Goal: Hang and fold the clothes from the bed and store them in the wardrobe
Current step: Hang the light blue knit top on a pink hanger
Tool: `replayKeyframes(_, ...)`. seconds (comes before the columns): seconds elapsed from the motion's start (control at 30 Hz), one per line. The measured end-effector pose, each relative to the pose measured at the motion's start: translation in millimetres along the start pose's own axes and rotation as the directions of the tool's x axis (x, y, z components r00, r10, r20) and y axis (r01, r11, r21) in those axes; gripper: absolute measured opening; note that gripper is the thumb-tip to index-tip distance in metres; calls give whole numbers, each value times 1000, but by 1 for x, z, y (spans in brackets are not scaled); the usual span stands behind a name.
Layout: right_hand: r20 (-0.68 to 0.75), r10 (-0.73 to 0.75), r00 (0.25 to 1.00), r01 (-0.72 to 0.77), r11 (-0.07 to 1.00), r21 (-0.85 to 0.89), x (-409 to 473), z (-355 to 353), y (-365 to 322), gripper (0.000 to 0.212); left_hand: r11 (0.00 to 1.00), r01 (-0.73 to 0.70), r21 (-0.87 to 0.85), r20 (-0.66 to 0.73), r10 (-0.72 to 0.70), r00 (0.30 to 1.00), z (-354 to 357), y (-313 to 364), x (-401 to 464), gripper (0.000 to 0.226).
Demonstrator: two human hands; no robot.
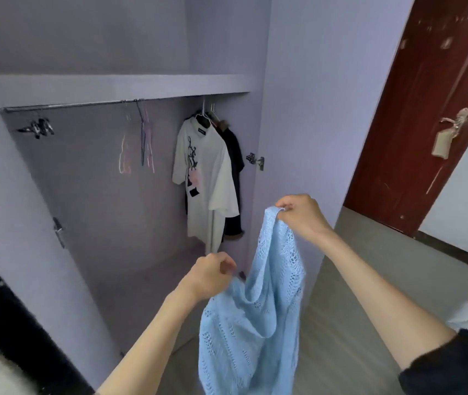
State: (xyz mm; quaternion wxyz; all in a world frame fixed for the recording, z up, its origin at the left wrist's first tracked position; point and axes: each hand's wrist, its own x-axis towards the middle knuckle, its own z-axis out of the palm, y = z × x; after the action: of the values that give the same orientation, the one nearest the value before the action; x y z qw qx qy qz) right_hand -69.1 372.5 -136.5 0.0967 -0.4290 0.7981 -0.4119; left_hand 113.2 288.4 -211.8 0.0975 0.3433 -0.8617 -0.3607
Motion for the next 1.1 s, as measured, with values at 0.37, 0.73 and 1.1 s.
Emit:
replayKeyframes(0.37, 303, -265, 915, 293, 955, -51, 155, 26, 6, 10, 994, -63, -84, -410, 23, 912, -38, 51, 143, 30)
replayKeyframes(0.73, 251, -241, 937, 302, 922, -242, 288, 116, 25, 24, 968, -3, -250, -605, -154, 781, -129, -10, 226, 21)
replayKeyframes(1.1, 328, -295, 897, 321, 947, -28, 384, 186, -17, 9, 962, 260, -82, -599, -256, 759, -200, -115, 281, 16)
